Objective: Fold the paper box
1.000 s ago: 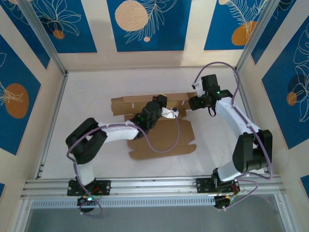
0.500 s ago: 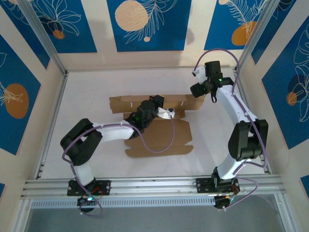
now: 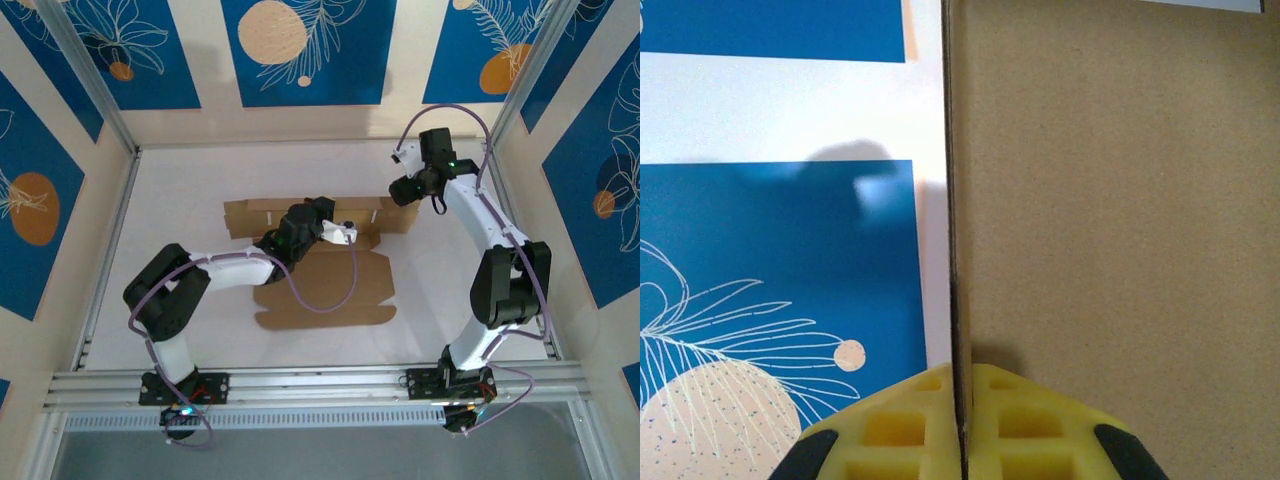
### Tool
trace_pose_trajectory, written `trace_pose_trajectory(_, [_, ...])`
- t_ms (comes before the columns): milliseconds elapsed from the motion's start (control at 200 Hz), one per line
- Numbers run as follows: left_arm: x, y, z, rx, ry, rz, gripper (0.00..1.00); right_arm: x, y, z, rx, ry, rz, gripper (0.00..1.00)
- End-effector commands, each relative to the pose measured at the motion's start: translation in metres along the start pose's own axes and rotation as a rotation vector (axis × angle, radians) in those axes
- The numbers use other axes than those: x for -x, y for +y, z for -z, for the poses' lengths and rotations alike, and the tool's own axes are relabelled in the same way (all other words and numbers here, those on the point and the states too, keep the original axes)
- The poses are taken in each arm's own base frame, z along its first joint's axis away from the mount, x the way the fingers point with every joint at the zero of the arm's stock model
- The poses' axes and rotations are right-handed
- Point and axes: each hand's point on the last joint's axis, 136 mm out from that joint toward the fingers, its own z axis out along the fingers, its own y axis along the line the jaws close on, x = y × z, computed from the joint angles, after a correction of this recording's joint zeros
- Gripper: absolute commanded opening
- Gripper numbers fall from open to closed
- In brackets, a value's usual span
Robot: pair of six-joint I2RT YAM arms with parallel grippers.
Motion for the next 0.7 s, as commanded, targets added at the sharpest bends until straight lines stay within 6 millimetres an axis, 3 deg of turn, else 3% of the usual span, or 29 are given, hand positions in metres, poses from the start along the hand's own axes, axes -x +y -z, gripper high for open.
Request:
trace_pose_trajectory(0, [-0.004,-0.006,0.005,-0.002,-0.016,0.0,0.0,-0.006,0.021,0.025,0.082,-0.01,-0.009,0.68])
trace_pose_trajectory(205, [-0.004,-0.014,0.01,-0.001,-0.031,-0.01,0.0,-0.017,0.02,0.041,0.039,-0.019,0.055,0.67])
trace_pose_trajectory(355, [-0.003,-0.015,0.015,0.015,-0.048,-0.008,0.0,-0.027,0.027,0.04,0.059,-0.005,0.154,0.68])
trace_pose_trajectory(695, [0.0,-0.014,0.023,0.015,-0.075,-0.007,0.0,-0.043,0.051,0.0,0.099,0.184,0.313,0.75])
